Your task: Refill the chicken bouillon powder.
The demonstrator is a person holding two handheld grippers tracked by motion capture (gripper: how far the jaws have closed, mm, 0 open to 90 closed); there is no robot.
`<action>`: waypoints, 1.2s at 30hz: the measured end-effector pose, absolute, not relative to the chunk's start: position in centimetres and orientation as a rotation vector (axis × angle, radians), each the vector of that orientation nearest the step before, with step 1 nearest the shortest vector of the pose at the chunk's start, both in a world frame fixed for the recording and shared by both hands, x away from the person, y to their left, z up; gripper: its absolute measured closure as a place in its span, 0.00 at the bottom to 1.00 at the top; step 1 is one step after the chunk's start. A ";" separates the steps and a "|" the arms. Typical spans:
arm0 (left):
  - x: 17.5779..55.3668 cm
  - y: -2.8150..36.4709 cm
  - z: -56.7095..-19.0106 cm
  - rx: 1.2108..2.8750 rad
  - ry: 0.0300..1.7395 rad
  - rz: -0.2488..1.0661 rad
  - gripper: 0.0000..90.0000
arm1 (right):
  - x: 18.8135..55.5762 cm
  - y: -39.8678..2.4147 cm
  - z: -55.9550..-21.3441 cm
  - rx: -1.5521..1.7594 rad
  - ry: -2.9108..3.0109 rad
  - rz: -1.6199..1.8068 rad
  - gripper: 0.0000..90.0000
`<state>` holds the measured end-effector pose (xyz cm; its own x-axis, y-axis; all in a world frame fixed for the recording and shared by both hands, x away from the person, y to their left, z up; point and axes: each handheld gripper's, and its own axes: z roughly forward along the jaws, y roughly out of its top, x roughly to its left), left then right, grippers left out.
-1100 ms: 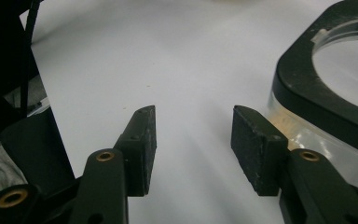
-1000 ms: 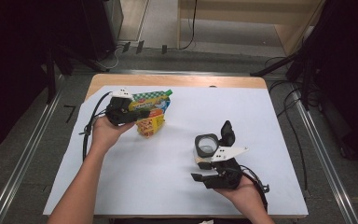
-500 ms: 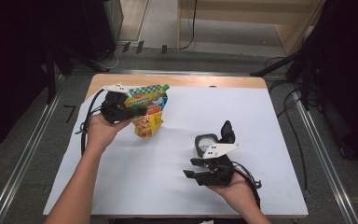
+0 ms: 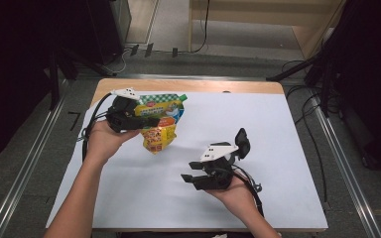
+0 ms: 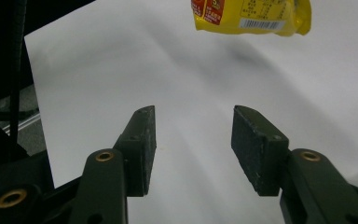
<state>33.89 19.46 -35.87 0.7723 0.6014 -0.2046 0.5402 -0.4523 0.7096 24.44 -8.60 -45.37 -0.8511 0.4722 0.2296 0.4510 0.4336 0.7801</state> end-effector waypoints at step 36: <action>28.7 18.3 -33.0 2.165 0.769 -0.084 0.98 | 26.2 -4.1 -49.6 0.931 2.592 1.398 0.57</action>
